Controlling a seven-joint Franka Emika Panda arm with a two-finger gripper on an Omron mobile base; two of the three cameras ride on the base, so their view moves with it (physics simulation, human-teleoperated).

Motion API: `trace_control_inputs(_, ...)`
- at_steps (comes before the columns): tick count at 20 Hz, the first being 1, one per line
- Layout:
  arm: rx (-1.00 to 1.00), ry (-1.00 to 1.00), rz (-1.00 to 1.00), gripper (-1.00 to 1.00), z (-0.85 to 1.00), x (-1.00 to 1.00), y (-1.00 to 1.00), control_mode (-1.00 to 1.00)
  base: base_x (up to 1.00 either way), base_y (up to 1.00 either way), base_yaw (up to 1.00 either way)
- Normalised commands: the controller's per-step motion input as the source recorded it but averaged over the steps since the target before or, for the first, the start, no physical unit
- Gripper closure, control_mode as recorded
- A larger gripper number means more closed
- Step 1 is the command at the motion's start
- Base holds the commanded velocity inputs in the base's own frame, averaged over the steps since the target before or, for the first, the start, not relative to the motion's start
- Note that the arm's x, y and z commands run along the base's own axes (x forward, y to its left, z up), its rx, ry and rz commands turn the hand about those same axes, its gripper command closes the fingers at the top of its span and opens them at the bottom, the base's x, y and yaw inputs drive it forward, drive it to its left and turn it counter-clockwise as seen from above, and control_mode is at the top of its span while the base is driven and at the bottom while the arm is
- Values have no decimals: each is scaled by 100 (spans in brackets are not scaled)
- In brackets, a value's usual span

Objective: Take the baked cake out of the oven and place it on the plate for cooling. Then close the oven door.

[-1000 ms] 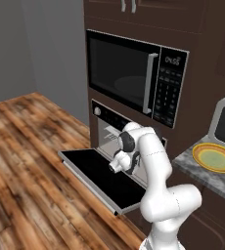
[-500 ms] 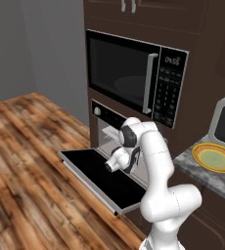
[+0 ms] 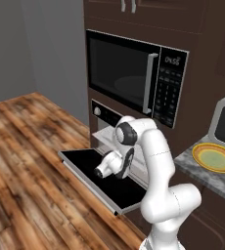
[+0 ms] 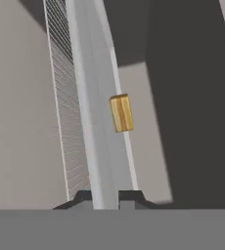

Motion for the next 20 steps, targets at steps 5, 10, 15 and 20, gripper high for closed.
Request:
trace_control_inputs(5,7,0,5,100,0,-47,56,-100,0,0,0)
trace_control_inputs(10,9,2,5,100,0,-45,51,-100,0,0,0)
trace_control_inputs(15,11,4,5,100,0,-45,52,-100,0,0,0)
trace_control_inputs(20,13,8,6,100,0,-46,51,-100,0,0,0)
